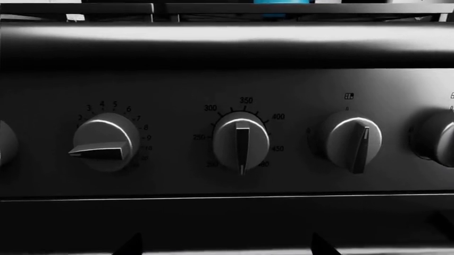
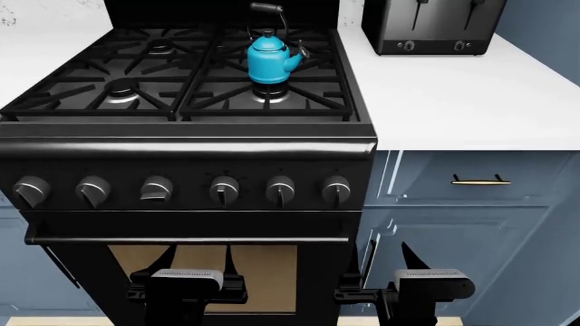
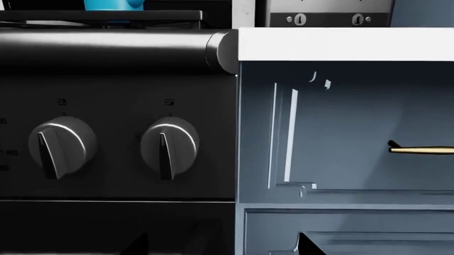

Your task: Turn on the front right burner of the stove.

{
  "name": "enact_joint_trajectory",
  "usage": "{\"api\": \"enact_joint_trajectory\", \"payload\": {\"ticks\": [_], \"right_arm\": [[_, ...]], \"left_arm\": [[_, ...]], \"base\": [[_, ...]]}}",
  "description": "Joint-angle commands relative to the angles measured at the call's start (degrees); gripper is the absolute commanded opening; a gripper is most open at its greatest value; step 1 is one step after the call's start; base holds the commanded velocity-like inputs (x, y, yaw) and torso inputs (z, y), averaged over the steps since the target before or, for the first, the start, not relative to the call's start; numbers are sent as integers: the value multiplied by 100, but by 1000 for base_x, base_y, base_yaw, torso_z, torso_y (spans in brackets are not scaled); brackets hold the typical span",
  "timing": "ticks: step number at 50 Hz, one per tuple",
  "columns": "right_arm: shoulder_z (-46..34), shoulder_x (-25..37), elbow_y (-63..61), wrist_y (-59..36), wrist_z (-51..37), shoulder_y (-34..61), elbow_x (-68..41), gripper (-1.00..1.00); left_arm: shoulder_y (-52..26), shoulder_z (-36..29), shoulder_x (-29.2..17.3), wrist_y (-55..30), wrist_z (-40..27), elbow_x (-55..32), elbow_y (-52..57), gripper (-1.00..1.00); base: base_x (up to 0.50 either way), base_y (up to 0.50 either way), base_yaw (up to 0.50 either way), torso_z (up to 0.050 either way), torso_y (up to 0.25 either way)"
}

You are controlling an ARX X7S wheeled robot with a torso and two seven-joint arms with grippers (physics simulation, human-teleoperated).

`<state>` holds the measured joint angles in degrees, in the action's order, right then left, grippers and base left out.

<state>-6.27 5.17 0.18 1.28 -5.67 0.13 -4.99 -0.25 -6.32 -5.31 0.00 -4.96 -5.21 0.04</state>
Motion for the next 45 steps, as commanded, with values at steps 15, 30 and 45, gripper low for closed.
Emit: {"api": "enact_joint_trajectory", "payload": {"ticks": [15, 30, 45], "right_arm": [[-172, 146, 14, 17, -163, 23, -161, 100], [-237, 213, 76, 79, -217, 44, -259, 100], [-315, 277, 86, 131, -276, 41, -305, 100]], "left_arm": [[-36, -171, -141, 7, -165, -145, -41, 100], [-49, -243, -209, 19, -240, -215, -49, 100], [-70, -321, -261, 1, -319, -258, -46, 100]], "base": [[0, 0, 0, -31, 0], [0, 0, 0, -31, 0], [0, 0, 0, -31, 0]]}}
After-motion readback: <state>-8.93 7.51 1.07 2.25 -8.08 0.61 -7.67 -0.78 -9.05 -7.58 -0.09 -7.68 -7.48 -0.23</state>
